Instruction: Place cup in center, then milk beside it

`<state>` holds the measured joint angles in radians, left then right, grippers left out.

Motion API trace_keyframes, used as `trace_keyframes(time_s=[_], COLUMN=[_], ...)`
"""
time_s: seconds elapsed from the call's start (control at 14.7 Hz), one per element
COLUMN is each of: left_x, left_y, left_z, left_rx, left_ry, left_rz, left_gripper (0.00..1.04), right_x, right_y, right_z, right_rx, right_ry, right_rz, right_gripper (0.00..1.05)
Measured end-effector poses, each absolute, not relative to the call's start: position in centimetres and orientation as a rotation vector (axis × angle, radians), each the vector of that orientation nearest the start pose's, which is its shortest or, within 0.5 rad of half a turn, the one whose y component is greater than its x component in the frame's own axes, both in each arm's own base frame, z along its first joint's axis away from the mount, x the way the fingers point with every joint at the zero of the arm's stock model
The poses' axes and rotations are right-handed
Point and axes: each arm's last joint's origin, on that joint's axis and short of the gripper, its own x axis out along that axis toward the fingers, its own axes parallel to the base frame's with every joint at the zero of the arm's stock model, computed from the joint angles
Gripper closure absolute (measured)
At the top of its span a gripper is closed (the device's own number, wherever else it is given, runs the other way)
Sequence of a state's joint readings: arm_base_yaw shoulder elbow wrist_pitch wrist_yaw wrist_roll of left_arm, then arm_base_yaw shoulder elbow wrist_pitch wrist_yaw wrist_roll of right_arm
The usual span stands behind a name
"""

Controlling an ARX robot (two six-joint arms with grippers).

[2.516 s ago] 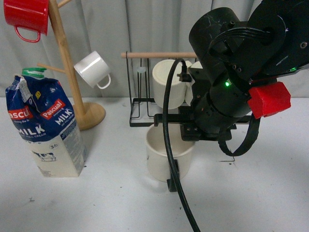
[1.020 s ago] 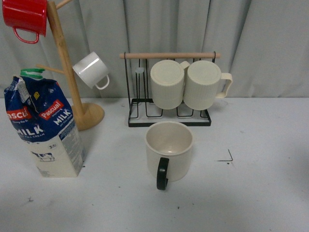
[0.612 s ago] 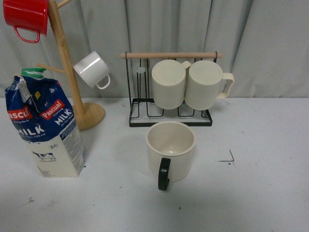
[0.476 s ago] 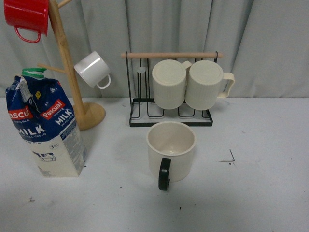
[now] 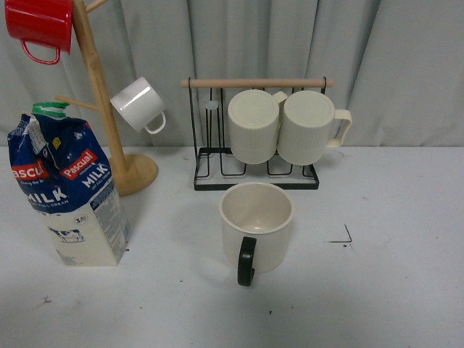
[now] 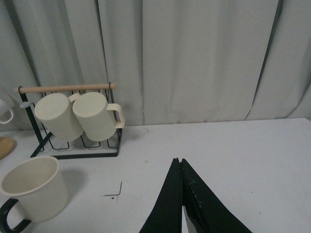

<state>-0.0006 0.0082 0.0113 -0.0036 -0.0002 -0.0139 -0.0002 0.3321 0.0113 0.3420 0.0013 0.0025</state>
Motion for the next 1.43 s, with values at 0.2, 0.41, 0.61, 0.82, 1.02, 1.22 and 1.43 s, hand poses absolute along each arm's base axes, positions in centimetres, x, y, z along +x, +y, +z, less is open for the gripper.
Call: trace_keyframes(time_s=[0.2,0.41,0.61,0.82,1.02,1.22,1.43], left_x=[9.8,9.8,9.8,9.8,9.8,9.6,13.8], left_y=[0.0,0.0,0.0,0.0,0.0,0.3,2.7], left_z=[16.6,16.6,16.6,16.6,16.6,16.7,27.0], left_rx=[-0.014,-0.014,-0.014,-0.014,-0.014,-0.055,-0.124], left_ry=[0.001,0.001,0.001,0.0,0.0,0.275,0.33], left_rz=[0.0,0.0,-0.001,0.0,0.0,-0.063,-0.108], left_gripper=[0.07,0.07,0.07,0.07,0.07,0.07,0.07], right_x=[11.4,11.0,10.3,9.7,9.7,9.7,9.7], right_y=[0.0,0.0,0.0,0.0,0.0,0.0,0.0], right_z=[17.1,17.0,16.4,16.6,16.7,16.7,16.7], right_rx=[0.002,0.002,0.002,0.002,0.002,0.002,0.002], right_ry=[-0.014,-0.012,0.036,0.001,-0.004,-0.004,-0.004], right_rz=[-0.002,-0.002,-0.002,-0.001,0.0,-0.001,0.0], right_gripper=[1.03,1.03,1.03,1.03,0.79,0.41,0.07])
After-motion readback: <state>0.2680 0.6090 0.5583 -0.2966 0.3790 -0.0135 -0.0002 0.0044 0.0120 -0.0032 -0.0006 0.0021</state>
